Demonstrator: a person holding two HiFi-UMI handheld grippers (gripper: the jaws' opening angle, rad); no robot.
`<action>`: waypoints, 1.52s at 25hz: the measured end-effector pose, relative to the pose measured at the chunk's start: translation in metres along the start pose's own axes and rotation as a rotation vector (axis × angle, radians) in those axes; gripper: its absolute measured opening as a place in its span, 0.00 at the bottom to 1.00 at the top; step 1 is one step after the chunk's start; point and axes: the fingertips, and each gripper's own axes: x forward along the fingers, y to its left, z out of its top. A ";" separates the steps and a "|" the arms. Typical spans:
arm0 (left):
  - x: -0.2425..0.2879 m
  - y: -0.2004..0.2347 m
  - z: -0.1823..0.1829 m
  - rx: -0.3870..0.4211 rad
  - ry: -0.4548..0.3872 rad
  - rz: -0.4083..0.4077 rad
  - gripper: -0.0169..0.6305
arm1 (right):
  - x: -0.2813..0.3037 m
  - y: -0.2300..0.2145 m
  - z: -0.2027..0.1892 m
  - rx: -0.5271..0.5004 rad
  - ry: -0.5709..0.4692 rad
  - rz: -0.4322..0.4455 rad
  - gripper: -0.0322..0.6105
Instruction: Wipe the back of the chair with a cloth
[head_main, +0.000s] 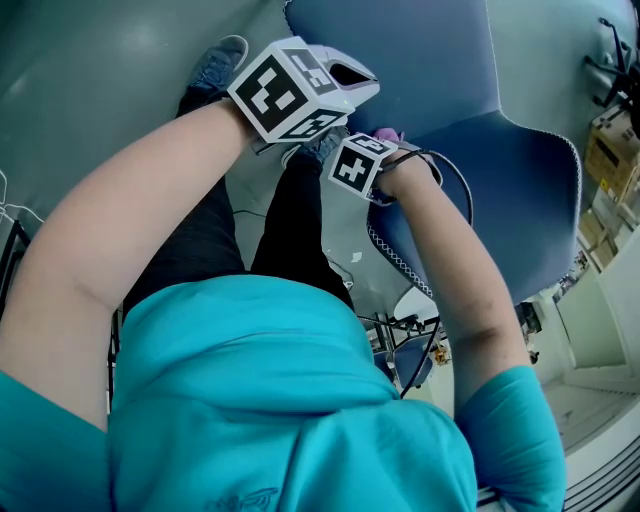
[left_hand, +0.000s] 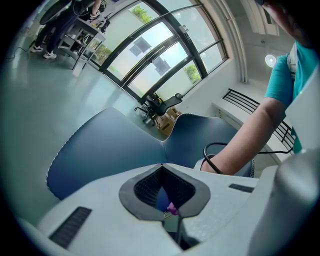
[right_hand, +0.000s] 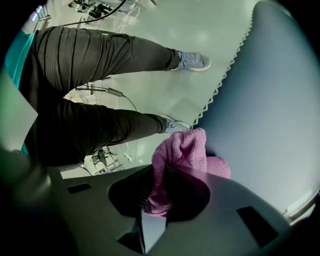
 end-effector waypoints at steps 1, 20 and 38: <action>-0.001 0.000 0.000 -0.001 -0.001 0.000 0.02 | 0.002 0.006 0.006 -0.006 -0.001 0.020 0.14; -0.082 -0.031 0.028 0.010 -0.074 0.020 0.02 | -0.095 0.035 0.024 0.328 -0.446 0.227 0.13; -0.226 -0.128 0.187 0.198 -0.145 -0.131 0.02 | -0.268 0.077 -0.063 0.916 -1.068 0.212 0.13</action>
